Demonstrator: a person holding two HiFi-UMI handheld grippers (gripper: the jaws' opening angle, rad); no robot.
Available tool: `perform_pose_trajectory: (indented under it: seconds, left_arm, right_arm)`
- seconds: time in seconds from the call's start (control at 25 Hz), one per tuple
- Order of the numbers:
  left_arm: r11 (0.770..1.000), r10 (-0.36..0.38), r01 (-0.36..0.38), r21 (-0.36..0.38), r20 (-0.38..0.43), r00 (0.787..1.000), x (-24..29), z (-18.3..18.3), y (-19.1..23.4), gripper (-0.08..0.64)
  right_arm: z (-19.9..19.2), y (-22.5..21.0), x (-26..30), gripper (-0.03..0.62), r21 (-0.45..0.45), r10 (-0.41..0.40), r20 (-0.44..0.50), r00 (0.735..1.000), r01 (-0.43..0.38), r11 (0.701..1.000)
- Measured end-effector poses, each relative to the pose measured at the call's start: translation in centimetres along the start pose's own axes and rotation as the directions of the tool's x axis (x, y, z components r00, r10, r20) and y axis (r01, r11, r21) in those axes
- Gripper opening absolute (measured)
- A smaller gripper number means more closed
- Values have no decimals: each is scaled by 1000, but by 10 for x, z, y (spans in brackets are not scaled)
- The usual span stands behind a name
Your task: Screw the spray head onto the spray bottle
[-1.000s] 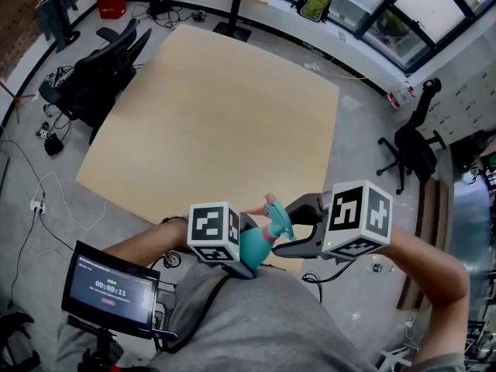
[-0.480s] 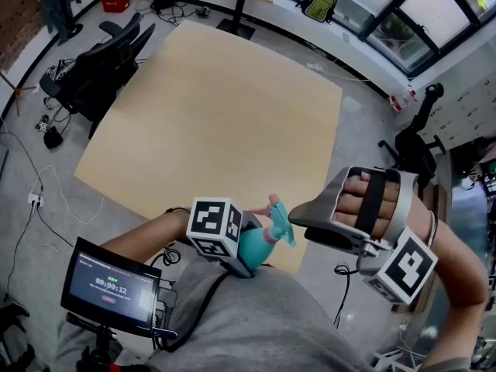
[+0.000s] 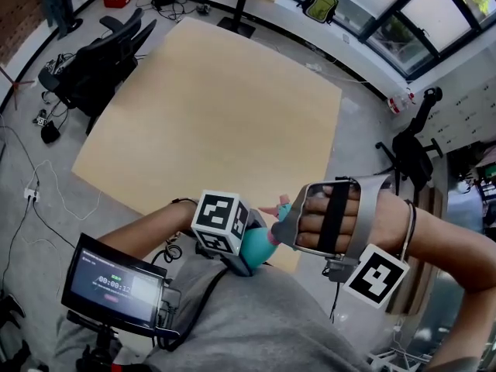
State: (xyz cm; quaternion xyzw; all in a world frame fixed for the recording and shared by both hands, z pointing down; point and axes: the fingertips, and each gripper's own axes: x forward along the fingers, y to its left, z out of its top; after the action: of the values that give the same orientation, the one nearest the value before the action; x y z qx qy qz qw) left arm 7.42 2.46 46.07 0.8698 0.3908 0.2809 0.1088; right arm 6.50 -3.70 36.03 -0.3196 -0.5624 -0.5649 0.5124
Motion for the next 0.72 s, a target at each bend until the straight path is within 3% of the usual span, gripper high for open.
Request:
perform_pose_trajectory:
  seconds: [0.12,0.2,0.32,0.4,0.48,0.56,0.6,0.64,0.68,0.72]
  left_arm:
    - [1000,0,0,-1,1,1000,0,0,0,411]
    - [1000,-3,3,-4,-3,1000,0,0,0,411]
    - [1000,-4,4,-8,-12,1000,1,-1,-1,411]
    - [1000,-3,3,-19,-12,1000,2,-2,-1,411]
    - [1000,-4,4,-31,-8,1000,4,-2,-1,411]
    - [999,0,0,-44,-7,1000,5,-2,-1,411]
    - [998,4,-4,-55,-10,1000,5,-2,-1,411]
    - [998,8,-9,-70,-14,1000,6,-3,0,411]
    - [996,13,-15,-88,-21,1000,6,-3,1,411]
    - [994,18,-21,-105,-29,999,6,-4,2,411]
  right_arm:
    - [6,2,2,214,20,24,44,999,-25,999]
    - [9,-2,2,122,51,24,75,997,-28,998]
    - [9,-6,3,115,122,43,104,994,-55,991]
    - [11,-6,5,115,206,67,129,989,-93,974]
    - [12,-3,5,114,322,112,156,981,-158,934]
    - [11,-1,5,114,441,170,180,969,-234,867]
    - [11,0,5,114,511,202,192,960,-273,815]
    - [10,1,6,114,600,237,204,950,-313,736]
    - [8,1,8,114,700,275,214,937,-343,626]
    - [6,1,10,114,790,314,225,922,-361,496]
